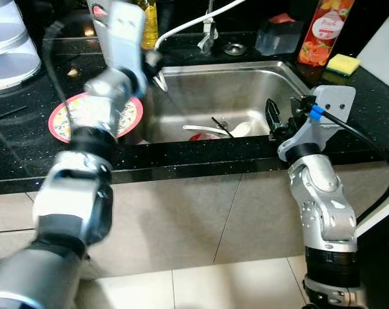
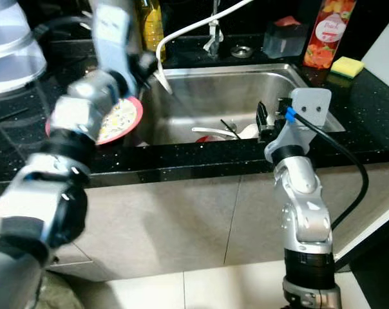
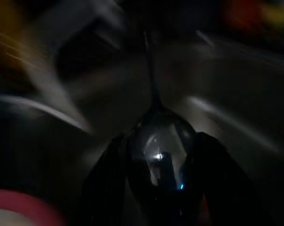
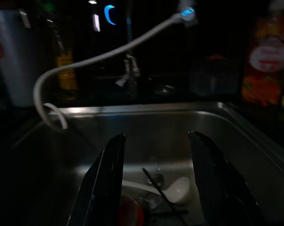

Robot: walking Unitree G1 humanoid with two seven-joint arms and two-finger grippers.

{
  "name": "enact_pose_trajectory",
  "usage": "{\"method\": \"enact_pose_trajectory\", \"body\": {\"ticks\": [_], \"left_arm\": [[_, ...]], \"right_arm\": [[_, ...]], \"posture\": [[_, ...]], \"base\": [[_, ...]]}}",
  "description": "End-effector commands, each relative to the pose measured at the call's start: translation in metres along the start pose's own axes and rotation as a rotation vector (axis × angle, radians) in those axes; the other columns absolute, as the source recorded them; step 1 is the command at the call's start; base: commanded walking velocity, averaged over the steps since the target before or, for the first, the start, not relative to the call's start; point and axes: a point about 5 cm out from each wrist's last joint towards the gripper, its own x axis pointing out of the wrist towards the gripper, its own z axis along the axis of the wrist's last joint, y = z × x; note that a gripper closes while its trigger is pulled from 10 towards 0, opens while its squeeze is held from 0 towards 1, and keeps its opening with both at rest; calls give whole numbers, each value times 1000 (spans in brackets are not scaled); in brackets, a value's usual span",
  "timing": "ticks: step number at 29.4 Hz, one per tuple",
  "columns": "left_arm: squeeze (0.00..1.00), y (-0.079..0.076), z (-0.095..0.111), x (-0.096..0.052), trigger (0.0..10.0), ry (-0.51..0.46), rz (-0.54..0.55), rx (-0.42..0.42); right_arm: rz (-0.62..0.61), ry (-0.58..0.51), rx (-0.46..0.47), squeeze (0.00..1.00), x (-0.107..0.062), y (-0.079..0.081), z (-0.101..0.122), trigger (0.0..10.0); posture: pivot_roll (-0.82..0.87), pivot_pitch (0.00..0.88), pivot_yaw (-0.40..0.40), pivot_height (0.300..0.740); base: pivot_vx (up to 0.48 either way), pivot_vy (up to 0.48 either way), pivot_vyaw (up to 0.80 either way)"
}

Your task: Kitchen organization

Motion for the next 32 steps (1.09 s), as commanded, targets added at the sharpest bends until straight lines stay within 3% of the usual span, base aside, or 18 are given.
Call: {"method": "enact_pose_trajectory", "body": {"ticks": [1, 5, 6, 9, 12, 13, 14, 15, 18, 23, 27, 28, 32], "left_arm": [[0, -13, -7, 2, 10000, 17, -65, -7], [0, -25, -16, 2, 10000, 19, -117, -22], [1000, -29, -18, 3, 10000, 8, -117, -21], [1000, -29, -16, 2, 10000, -21, -111, -26], [1000, -24, 15, -8, 10000, -240, -62, -27], [0, -20, 24, -14, 10000, -306, -15, -22], [0, -20, 24, -14, 10000, -306, -15, -22], [0, -13, 36, -22, 10000, -402, 63, -8], [0, -10, 44, -31, 10000, -479, 95, -4], [0, -13, 42, -40, 10000, -491, 100, -1], [0, -14, 30, -49, 10000, -446, 149, 44], [0, -7, 15, -57, 10000, -354, 217, 115], [0, 0, 4, -63, 10000, -267, 278, 162]], "right_arm": [[36, -40, -11, 0, 0, 5, 10, 10000], [35, -59, -18, 0, 2, 7, 15, 10000], [34, -73, -28, 0, 2, 7, 18, 10000], [35, -91, -46, 0, 2, 8, 22, 10000], [40, -140, -83, 0, 2, 10, 32, 10000], [40, -150, -84, 0, 2, 10, 34, 10000], [40, -150, -84, 0, 2, 10, 34, 10000], [41, -166, -85, 0, 3, 10, 37, 10000], [50, -186, -96, 0, 4, 13, 40, 10000], [65, -210, -111, 0, 4, 19, 43, 10000], [45, -227, -111, 0, 4, 22, 44, 10000], [12, -238, -125, 0, 0, 21, 46, 10000], [-22, -236, -128, 0, -2, 17, 46, 10000]], "posture": [[-31, 11, 20, 740], [-31, 11, 20, 740], [-38, 10, 27, 740], [-42, 8, 29, 740], [-39, 5, 30, 740], [-37, 2, 29, 740], [-37, 2, 29, 740], [-36, 0, 28, 740], [-36, 0, 28, 740], [-20, 0, 29, 740], [-21, 0, 51, 740], [-22, 0, 58, 740], [-2, 4, 53, 740]], "base": [[0, 0, 0], [0, 0, 0], [0, 0, 0], [0, 0, 0], [0, 0, 0], [0, 0, 0], [0, 0, 0], [0, 0, 0], [0, 0, 0], [0, 0, 0], [0, 0, 0], [0, 0, 0], [0, 0, 0]]}}
